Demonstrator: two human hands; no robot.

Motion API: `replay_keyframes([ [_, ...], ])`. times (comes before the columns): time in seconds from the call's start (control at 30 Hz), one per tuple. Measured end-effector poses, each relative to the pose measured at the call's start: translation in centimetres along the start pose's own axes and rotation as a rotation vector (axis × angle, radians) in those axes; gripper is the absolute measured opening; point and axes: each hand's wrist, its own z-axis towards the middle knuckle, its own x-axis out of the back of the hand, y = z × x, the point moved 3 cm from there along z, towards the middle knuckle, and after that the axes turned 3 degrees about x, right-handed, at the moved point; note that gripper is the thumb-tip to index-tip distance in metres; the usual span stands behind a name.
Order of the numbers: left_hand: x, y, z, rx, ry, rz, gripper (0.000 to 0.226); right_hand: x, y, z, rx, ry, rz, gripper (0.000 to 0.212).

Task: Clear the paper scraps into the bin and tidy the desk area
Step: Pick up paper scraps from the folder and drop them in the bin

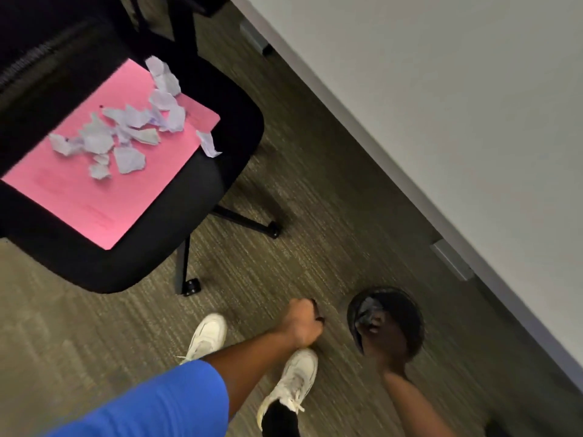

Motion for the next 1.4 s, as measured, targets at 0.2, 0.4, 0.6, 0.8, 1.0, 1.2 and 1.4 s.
replay_keyframes([
  [0.2, 7.5, -3.6, -3.0, 0.024, 0.167, -0.178, 0.013, -1.5, -11.2, -1.6, 0.011, -0.21, 0.052, 0.046],
  [0.4, 19.1, -8.4, -7.4, -0.039, 0.709, -0.019, 0.017, -1.2, -27.3, -3.5, 0.321, -0.158, 0.131, 0.067],
  [0.6, 30.2, -14.5, -8.9, 0.098, 1.171, 0.014, 0.064, -3.5, -39.9, -3.3, 0.583, -0.094, 0.094, 0.082],
  [0.8, 36.9, -19.1, -7.1, 0.346, 1.137, -0.136, 0.133, -5.9, -47.2, -1.1, 0.654, 0.014, -0.079, 0.082],
  [1.0, 40.1, -19.7, -4.9, 0.318, 1.016, -0.192, 0.15, -7.3, -49.3, -0.3, 0.694, 0.086, -0.217, 0.063],
  [1.2, 40.6, -19.7, -4.3, 0.286, 0.997, -0.056, 0.133, -8.1, -51.0, -1.1, 0.736, 0.13, -0.087, 0.051],
  [1.4, 40.5, -20.9, -4.0, 0.215, 1.018, 0.047, 0.084, -8.1, -53.5, -2.1, 0.838, 0.182, -0.206, 0.058],
])
